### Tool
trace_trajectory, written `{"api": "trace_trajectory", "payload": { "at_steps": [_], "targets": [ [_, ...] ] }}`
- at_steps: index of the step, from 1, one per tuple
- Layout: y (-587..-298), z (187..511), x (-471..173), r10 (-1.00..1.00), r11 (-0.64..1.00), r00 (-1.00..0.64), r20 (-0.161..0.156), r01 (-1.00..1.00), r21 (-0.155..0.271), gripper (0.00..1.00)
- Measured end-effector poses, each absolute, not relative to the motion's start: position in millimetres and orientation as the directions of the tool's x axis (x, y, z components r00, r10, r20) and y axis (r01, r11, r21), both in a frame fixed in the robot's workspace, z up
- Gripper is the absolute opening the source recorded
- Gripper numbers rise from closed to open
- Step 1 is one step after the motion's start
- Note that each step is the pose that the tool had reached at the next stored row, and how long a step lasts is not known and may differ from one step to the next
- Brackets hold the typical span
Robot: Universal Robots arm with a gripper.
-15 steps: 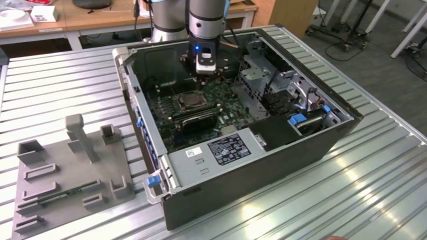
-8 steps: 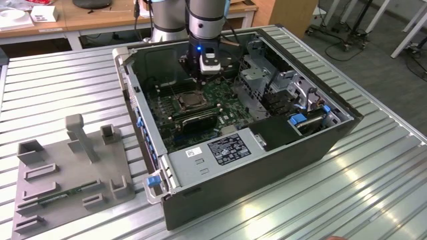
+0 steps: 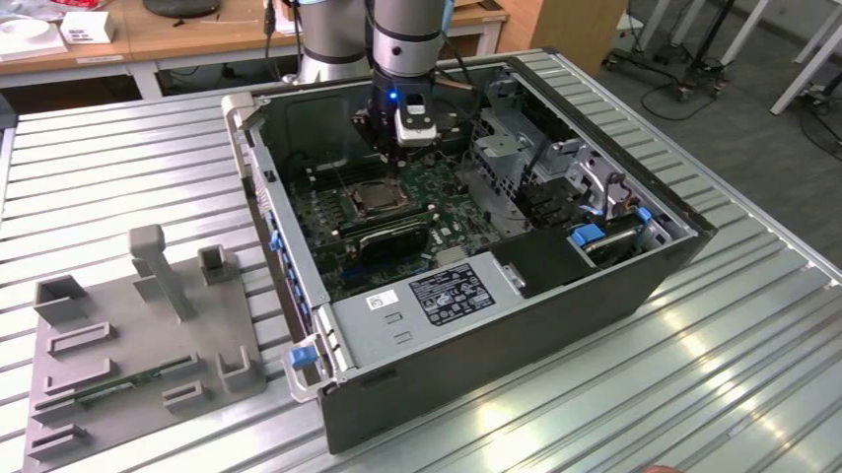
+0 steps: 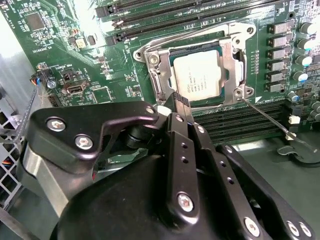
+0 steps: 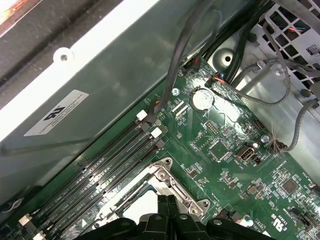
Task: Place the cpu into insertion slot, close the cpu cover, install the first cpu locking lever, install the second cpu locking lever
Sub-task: 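Close the cpu cover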
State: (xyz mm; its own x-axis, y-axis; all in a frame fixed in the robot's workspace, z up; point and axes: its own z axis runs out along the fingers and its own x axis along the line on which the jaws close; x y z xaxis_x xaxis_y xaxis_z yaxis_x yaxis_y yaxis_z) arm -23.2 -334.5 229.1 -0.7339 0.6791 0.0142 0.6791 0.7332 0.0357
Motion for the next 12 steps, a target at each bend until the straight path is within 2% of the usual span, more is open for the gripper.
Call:
{"api": "trace_trajectory", "payload": {
  "at_steps": [12],
  "targets": [
    [-334.5,229.1,-23.3,0.592,0.805,-0.806,0.014,0.592,0.036,0.11]
  ]
}}
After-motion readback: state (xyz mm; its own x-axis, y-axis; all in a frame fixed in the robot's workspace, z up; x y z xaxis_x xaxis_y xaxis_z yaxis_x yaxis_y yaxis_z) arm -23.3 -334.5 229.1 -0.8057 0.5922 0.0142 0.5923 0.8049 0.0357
